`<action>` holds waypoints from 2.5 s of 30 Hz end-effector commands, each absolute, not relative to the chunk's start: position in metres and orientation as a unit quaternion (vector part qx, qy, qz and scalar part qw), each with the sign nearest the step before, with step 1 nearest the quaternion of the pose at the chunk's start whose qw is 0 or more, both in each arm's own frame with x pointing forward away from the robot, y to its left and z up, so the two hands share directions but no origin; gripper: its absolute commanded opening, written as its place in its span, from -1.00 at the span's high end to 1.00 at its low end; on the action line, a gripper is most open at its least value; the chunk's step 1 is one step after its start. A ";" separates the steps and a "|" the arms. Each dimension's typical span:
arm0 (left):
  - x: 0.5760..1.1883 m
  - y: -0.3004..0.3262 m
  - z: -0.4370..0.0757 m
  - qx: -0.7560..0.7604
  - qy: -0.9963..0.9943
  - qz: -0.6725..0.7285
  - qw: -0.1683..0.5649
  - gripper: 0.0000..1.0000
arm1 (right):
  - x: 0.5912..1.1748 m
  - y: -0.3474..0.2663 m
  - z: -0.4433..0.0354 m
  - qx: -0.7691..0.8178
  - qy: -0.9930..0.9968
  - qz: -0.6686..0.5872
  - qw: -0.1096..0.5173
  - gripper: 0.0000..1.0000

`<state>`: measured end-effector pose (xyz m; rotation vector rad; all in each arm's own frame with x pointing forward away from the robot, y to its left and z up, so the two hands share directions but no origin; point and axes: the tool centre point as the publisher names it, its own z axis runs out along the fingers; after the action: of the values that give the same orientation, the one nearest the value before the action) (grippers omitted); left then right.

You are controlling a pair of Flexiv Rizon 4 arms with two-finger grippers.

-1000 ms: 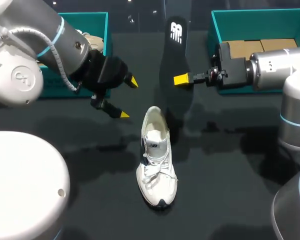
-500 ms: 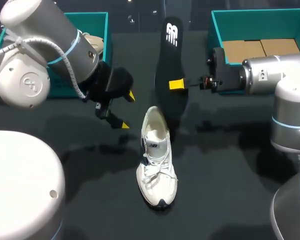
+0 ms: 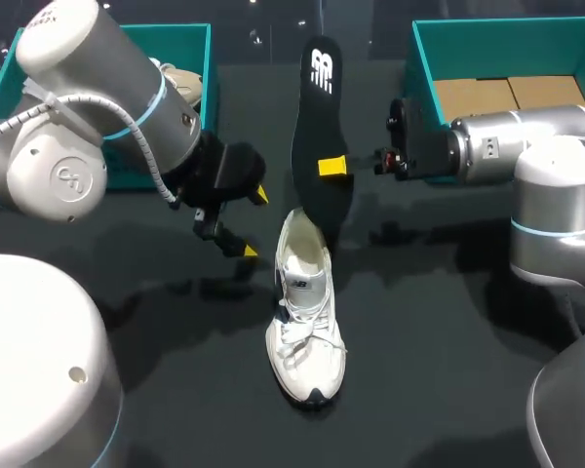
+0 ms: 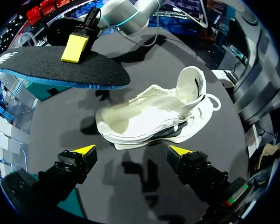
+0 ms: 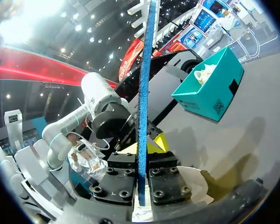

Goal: Take the shoe out of the shoebox, open the shoe tongue, remove and reinsert the insole, then place the shoe into the shoebox

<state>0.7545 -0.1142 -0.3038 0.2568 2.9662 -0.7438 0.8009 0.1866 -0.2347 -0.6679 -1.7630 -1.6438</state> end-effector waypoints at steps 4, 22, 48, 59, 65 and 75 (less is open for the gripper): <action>0.753 -0.118 -0.331 0.074 0.966 -0.244 0.048 -1.00 | 0.802 0.214 -0.246 -0.266 -0.686 -0.610 0.295 1.00; 0.755 -0.118 -0.348 0.071 0.965 -0.249 0.048 -1.00 | 0.800 0.221 -0.252 -0.274 -0.696 -0.611 0.257 1.00; 0.760 -0.126 -0.357 0.073 0.963 -0.255 0.050 -1.00 | 0.799 0.223 -0.273 -0.250 -0.695 -0.641 0.208 1.00; 0.761 -0.129 -0.359 0.071 0.964 -0.253 0.045 -1.00 | 0.800 0.219 -0.281 -0.245 -0.698 -0.642 0.202 1.00; 0.760 -0.127 -0.360 0.071 0.964 -0.255 0.036 -1.00 | 0.799 0.220 -0.284 -0.242 -0.700 -0.642 0.199 1.00; 0.760 -0.127 -0.360 0.071 0.964 -0.255 0.036 -1.00 | 0.794 0.221 -0.291 -0.229 -0.703 -0.645 0.194 1.00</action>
<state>0.7601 -0.1274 -0.3595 0.2165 2.9607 -0.7805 0.7939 0.2198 -0.2881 -0.6479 -1.9738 -1.8032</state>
